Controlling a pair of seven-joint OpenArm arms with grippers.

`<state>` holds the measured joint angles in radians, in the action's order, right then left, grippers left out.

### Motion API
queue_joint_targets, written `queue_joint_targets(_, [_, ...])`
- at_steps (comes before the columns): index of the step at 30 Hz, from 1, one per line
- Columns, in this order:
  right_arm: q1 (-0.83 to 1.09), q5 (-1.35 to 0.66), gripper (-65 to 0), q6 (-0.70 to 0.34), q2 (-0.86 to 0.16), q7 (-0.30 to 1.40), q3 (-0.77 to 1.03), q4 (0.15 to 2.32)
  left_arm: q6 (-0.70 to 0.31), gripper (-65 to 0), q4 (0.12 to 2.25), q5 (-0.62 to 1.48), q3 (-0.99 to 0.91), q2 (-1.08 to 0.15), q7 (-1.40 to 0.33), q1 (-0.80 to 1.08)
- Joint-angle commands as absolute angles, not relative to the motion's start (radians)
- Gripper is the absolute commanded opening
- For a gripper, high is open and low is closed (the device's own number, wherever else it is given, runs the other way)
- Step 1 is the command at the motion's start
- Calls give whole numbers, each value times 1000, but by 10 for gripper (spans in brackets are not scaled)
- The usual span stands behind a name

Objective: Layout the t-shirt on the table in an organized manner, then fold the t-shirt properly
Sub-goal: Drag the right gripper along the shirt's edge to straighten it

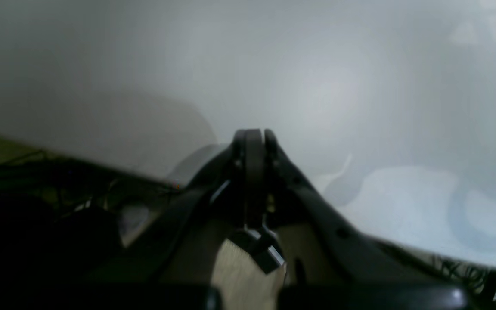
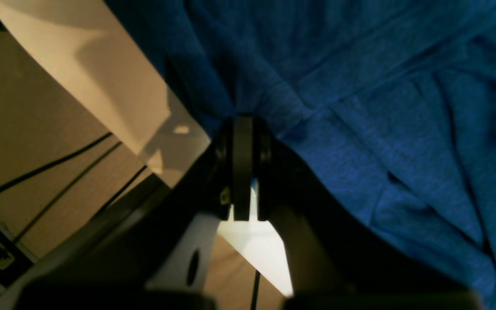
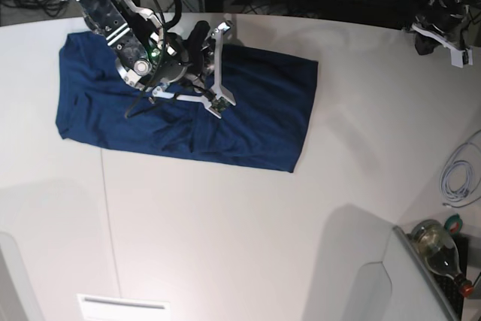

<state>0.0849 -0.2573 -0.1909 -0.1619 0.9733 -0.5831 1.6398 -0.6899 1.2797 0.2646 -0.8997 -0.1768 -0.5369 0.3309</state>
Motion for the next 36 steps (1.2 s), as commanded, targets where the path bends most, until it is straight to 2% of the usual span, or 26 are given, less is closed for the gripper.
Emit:
queue_joint_targets(1, [90, -265, -641, -191, -159, 969, -581, 1664, -698, -650, 1276, 275, -908, -197, -522, 329])
queue_joint_targets(4, [105, -265, -602, -189, -159, 969, -579, 1661, -698, -650, 1242, 275, -908, -199, -522, 315])
queue_joint_targets(10, [116, -266, -393, -189, -159, 1006, -579, 1692, -698, -650, 1228, 275, -909, -200, -522, 309])
queue_joint_targets(12, [110, -262, -356, -189, -159, 1023, -567, 1761, -698, -650, 1228, 275, -909, -200, -522, 309])
queue_joint_targets(16, [16, -260, -359, -188, -134, 1015, -423, 1791, -698, -650, 1230, 275, -908, -200, -522, 308])
queue_joint_targets(19, [-130, -260, -357, -196, -82, 1012, -312, 1621, -698, -650, 1230, 280, -906, -196, -522, 309])
queue_joint_targets(26, [-351, -265, -351, -197, -73, 892, -351, 1214, -698, -650, 1234, 275, -906, -180, -522, 315])
queue_joint_targets(36, [-374, -265, -350, -197, -33, 791, -358, 1044, -698, -650, 1228, 275, -906, -183, -522, 318])
